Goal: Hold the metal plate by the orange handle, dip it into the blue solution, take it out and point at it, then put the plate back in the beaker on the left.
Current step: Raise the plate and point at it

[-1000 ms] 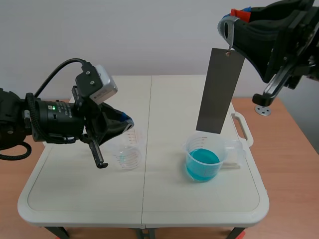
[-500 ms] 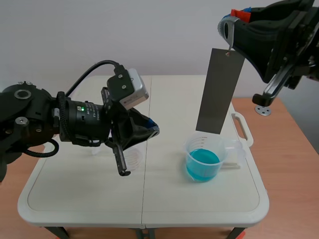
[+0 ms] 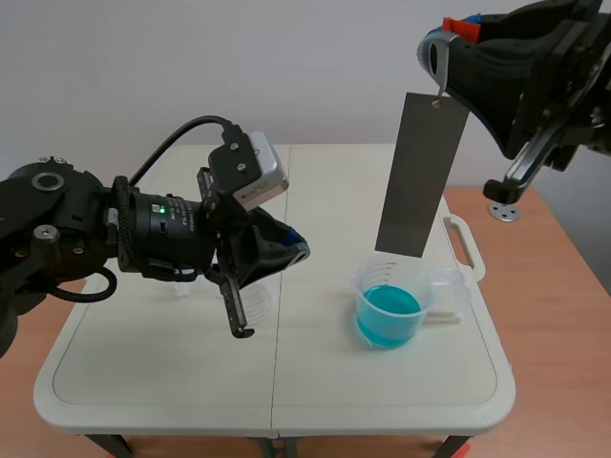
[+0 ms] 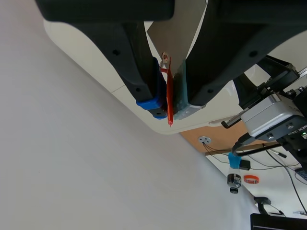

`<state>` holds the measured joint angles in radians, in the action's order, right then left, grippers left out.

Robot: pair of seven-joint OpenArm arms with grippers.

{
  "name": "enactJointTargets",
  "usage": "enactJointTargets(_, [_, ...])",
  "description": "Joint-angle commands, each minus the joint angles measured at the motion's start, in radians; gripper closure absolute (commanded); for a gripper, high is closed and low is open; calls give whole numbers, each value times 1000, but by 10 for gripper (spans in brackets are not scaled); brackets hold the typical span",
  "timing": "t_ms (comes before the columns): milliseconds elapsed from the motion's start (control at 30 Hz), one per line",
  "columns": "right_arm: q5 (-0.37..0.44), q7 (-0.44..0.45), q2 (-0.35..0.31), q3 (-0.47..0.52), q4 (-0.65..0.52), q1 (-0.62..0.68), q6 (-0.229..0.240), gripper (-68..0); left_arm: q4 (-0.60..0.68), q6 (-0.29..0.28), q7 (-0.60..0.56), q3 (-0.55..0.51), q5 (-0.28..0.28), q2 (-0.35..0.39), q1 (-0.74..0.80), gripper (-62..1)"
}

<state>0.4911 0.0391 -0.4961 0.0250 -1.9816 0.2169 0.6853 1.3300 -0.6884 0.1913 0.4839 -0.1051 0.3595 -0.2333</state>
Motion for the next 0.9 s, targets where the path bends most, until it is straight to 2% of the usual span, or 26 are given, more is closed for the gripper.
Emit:
enactJointTargets(0, [18,11,-13,10,-21,-10,-3,-13,2,18,-7,-19,-19,28,-13,-16])
enactJointTargets(167, [18,11,-13,10,-21,-10,-3,-13,17,101,-18,-66,-123,145,11,-16])
enactJointTargets(267, [18,11,-13,10,-21,-10,-3,-13,37,166,-41,-113,-189,248,54,-16])
enactJointTargets(500, [18,11,-13,10,-21,-10,-3,-13,40,345,-177,-268,-332,515,234,-16])
enactJointTargets(567, [18,11,-13,10,-21,-10,-3,-13,40,394,-188,-318,-353,579,305,-16])
enactJointTargets(667, [18,11,-13,10,-21,-10,-3,-13,30,473,-199,-391,-356,656,425,-16])
enactJointTargets(867, [18,11,-13,10,-21,-10,-3,-13,-32,629,-199,-468,-355,725,651,-16])
